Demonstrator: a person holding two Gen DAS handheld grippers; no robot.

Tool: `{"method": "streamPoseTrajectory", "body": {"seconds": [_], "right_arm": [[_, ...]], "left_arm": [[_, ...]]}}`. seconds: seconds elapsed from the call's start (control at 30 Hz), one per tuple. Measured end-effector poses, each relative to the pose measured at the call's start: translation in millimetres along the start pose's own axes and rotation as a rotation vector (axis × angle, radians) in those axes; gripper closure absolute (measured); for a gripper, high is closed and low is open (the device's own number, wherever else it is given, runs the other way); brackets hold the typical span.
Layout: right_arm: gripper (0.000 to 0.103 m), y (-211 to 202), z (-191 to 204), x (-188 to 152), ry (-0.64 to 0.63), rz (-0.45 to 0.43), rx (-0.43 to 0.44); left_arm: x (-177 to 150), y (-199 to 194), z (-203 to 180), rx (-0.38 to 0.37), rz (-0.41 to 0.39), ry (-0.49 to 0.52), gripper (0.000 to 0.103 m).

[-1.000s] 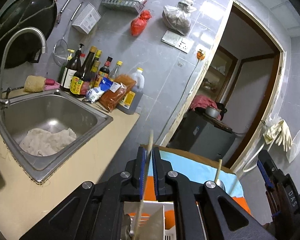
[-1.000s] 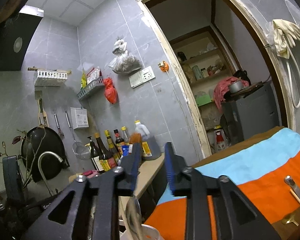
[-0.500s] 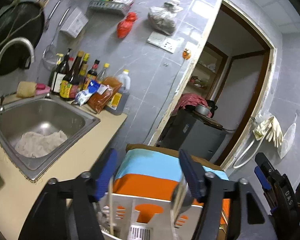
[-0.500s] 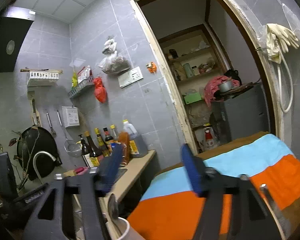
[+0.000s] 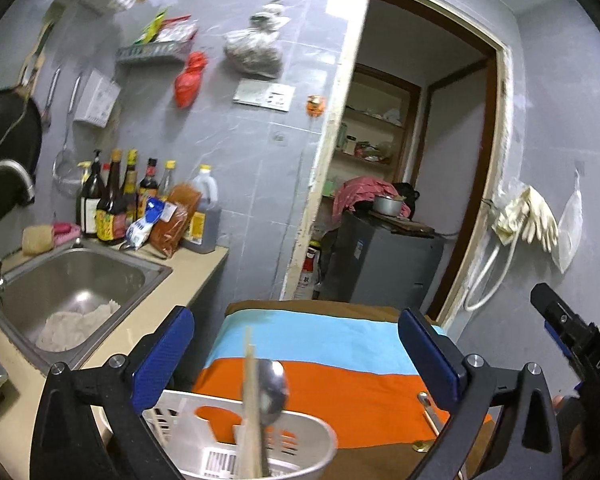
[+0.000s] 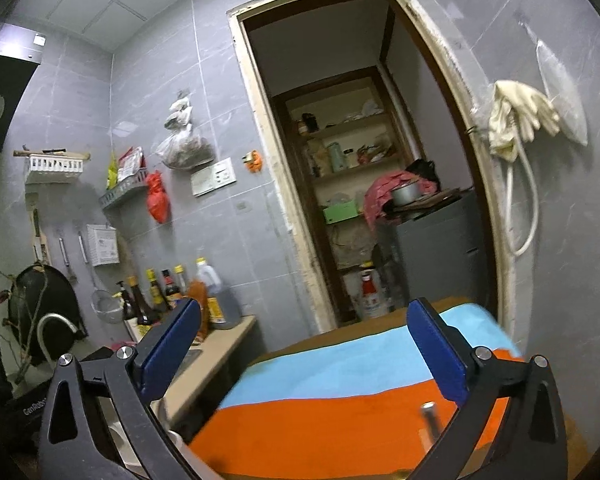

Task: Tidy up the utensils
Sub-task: 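Open left tool to drop the chopstick while right tool drops its chopstick into the holder, then move both tools back down toward the gold spoon and knife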

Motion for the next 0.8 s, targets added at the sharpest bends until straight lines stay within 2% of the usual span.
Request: {"method": "streamPoseTrajectory", "body": {"seconds": [0.33,0.5,0.8], "right_arm": [[0.002,-23,-67,19,-0.085,0.078,-0.079],[0.002,-27,-106,11,-0.104,0.146,-0.123],[0.002,-23,-160,-17,-0.093,0.235,-0.149]], "left_arm": [[-18,0,-69,-0.067,0.05,0.059,0.0],[-37,8,-99,-0.089,0.101,0.073,0.0],[-81,27,-134,-0.098,0.183,0.077,0.0]]}}
Point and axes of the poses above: each gripper's, at about its wrist camera, not at the fingertips, and y roughly the way its jaws point, z to its left, x to its top, the point moved 4 cm from there along y, roughly the way its jaws point, and after that the axes turned 1 degree about -x, right-handed, at the moved point
